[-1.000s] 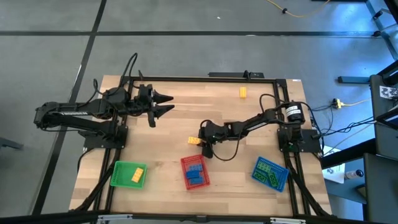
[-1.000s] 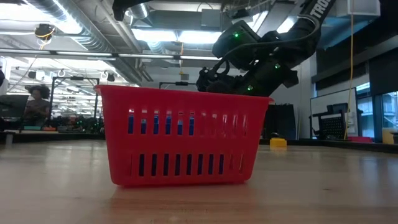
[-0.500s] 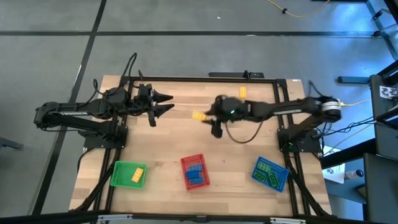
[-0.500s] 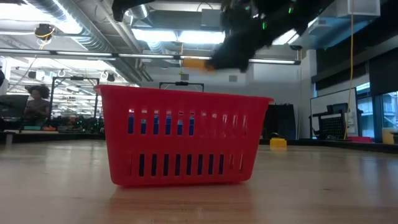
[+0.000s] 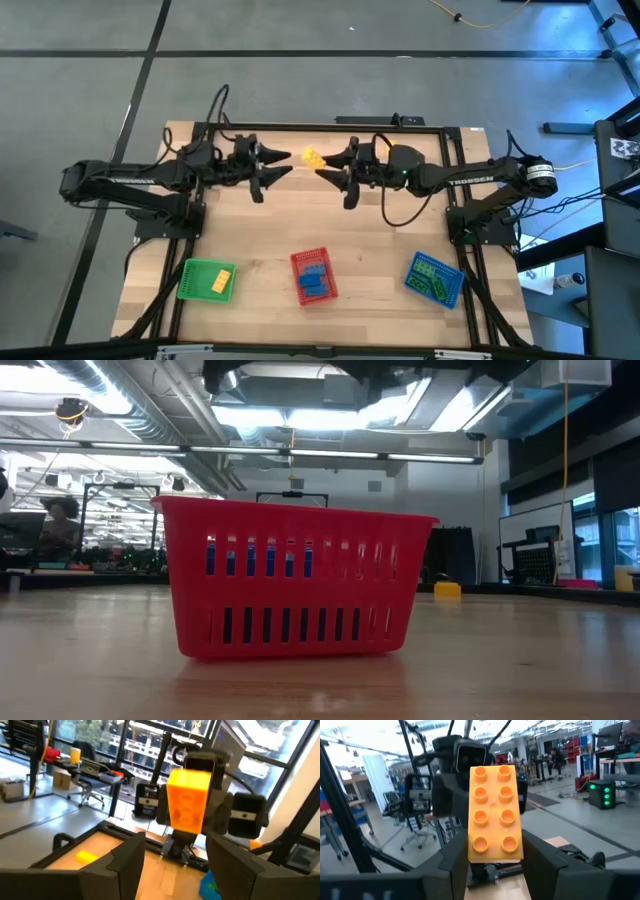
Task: Sort & place blocks by color
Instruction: Put the bottom yellow game piece into the green bin
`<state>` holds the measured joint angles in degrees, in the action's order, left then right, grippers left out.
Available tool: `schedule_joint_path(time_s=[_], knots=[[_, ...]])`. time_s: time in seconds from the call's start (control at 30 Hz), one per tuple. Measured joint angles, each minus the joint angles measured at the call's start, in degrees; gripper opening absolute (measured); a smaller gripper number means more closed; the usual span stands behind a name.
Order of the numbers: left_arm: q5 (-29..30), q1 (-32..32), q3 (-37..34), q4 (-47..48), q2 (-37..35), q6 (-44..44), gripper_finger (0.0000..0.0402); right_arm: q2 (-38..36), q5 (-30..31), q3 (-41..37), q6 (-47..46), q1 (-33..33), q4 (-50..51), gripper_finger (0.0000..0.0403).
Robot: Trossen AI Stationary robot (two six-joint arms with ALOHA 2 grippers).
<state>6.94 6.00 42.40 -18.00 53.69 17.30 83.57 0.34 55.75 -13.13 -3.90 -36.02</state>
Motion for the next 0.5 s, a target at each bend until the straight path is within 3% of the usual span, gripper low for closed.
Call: schedule_joint_path(time_s=[0.23, 0.5], knots=[[-0.76, -0.02, 0.75, -3.94, 5.19, 1.86, 0.0244, 0.00, 0.00, -0.02, -1.25, 0.02, -0.18, 0.0146], [-2.10, -0.07, 6.00, -4.36, 10.95, -2.79, 0.0285, 0.00, -0.50, -0.02, -1.39, 0.02, -0.07, 0.0146]])
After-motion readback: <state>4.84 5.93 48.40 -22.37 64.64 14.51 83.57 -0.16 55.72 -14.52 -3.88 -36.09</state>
